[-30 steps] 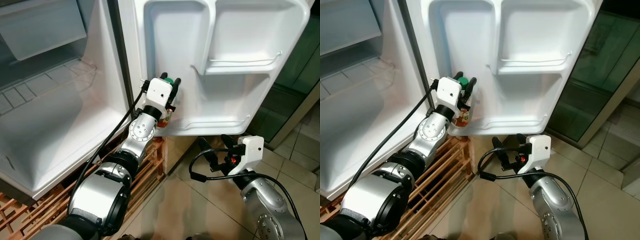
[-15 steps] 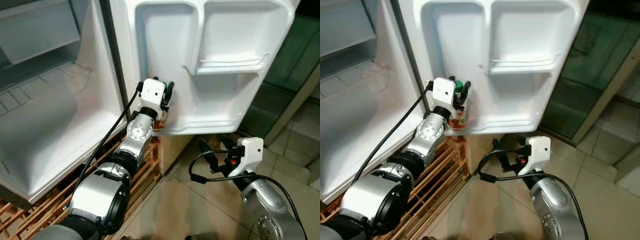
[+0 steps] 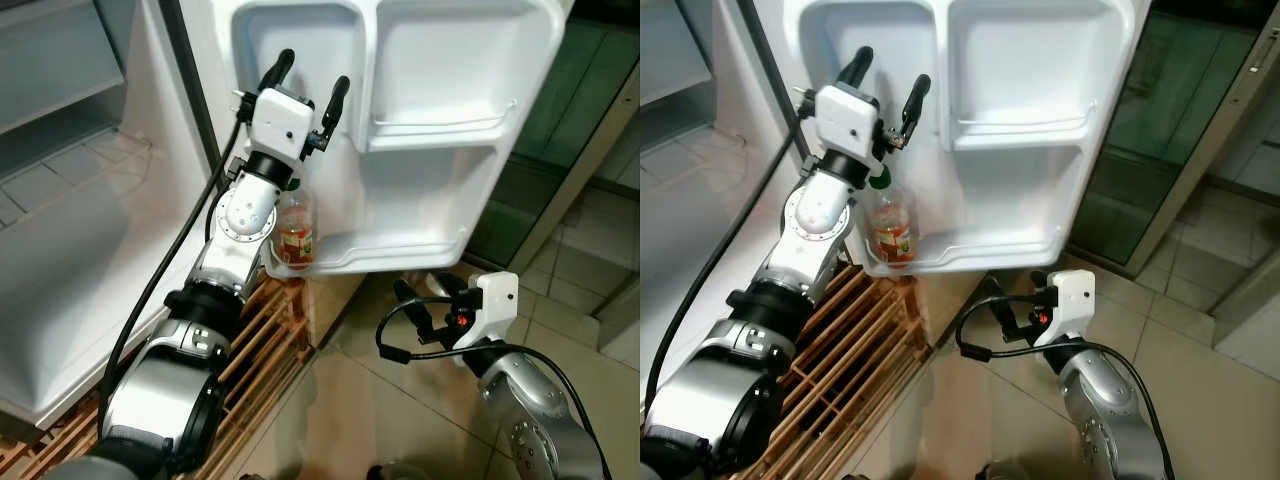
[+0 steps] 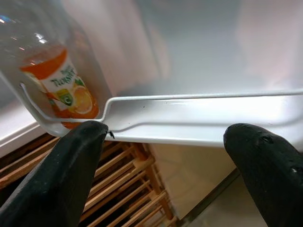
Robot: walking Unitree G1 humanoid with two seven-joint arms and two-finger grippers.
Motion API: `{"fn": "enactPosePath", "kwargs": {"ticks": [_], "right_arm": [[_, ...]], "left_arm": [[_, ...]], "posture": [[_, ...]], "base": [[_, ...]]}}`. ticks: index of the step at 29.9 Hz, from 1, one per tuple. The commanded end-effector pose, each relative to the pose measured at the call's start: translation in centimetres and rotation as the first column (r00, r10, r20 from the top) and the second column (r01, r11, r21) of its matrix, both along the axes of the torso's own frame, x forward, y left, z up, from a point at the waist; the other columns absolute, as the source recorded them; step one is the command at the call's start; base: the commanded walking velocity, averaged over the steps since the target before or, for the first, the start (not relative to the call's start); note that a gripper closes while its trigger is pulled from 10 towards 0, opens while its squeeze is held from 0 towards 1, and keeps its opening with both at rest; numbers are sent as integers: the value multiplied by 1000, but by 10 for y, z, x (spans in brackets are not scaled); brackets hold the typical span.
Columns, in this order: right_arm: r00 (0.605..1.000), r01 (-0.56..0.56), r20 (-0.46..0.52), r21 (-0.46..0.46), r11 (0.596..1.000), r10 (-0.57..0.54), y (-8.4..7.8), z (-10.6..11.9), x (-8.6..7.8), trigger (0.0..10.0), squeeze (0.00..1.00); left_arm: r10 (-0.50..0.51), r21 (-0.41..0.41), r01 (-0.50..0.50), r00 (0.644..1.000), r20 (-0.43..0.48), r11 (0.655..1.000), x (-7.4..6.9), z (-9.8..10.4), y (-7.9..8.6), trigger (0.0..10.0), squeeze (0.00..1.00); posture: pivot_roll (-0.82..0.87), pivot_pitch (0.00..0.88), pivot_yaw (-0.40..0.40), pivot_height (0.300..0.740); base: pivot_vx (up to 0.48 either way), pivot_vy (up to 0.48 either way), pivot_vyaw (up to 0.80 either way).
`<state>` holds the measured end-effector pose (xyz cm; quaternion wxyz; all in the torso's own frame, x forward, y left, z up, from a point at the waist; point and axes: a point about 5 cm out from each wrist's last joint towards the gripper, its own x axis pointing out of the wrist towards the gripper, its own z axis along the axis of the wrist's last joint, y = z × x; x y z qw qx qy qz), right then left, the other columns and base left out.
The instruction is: Restocking fridge
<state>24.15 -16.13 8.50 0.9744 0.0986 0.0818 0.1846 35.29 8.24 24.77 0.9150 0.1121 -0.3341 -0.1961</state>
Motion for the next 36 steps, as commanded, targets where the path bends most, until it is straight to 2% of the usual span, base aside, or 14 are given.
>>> {"fn": "enactPosePath", "kwargs": {"ticks": [1,4,5,10,11,15,17,21,23,27,29,33,34,36], "right_arm": [[1000,-12,19,-11,1000,13,2,2,4,10000,0],[1000,-12,22,-12,1000,12,1,1,5,10000,0],[1000,-10,23,-12,1000,10,1,1,6,10000,0],[1000,-8,21,-16,1000,8,-2,-1,6,10000,0],[1000,-10,19,-20,1000,10,-3,-2,7,10000,0],[1000,-8,22,-24,1000,9,-4,-3,9,10000,0],[1000,4,27,-27,1000,-3,-6,-3,11,10000,0],[999,35,32,-35,999,-34,-10,-3,10,10000,0],[995,90,47,-47,995,-88,-15,-3,11,10000,0],[961,261,118,-83,962,-251,-32,6,19,10000,0],[948,292,158,-94,952,-275,-35,12,22,10000,0],[949,283,174,-111,953,-262,-33,14,23,10000,0],[955,259,177,-114,959,-237,-26,14,23,10000,0],[960,242,173,-114,964,-221,-22,12,25,10000,0]], "left_arm": [[-130,11,132,988,-80,991,-13,-9,-6,10000,1000],[-201,24,206,971,-132,978,-28,-23,-9,10000,1000],[-206,26,212,968,-142,977,-34,-27,-7,10000,0],[-212,-43,208,966,-147,977,-49,-20,2,10000,0],[-245,-61,240,964,-107,969,-57,-6,3,10000,0],[-273,-62,267,953,-134,962,-65,-1,11,10000,0],[-264,-60,258,947,-184,964,-67,-11,17,10000,0],[-270,-151,234,916,-298,960,-71,-30,27,10000,0],[-255,-156,213,900,-352,965,-76,-46,33,10000,0],[-273,-172,214,814,-512,962,-90,-90,46,10000,0],[-224,-213,118,778,-586,970,-100,-114,54,10000,0],[-145,-223,11,794,-591,975,-98,-116,57,10000,0],[51,-215,-231,785,-617,949,-91,-121,74,10000,0],[145,-167,-307,777,-612,937,-91,-122,79,10000,0]], "posture": [[-141,0,67,740],[-134,0,68,740],[-131,0,68,740],[-114,0,61,740],[-107,0,59,740],[-97,0,54,740],[-95,0,54,740],[-91,0,53,740],[-93,0,52,740],[-98,0,52,740],[-102,0,46,740],[-90,0,31,740],[-77,0,14,740],[-58,0,-3,740]], "base": [[0,0,0],[0,0,0],[0,0,0],[0,0,0],[0,0,0],[0,0,0],[0,0,0],[0,0,0],[0,0,0],[0,0,0],[0,0,0],[0,0,0],[0,0,0],[0,0,0]]}}
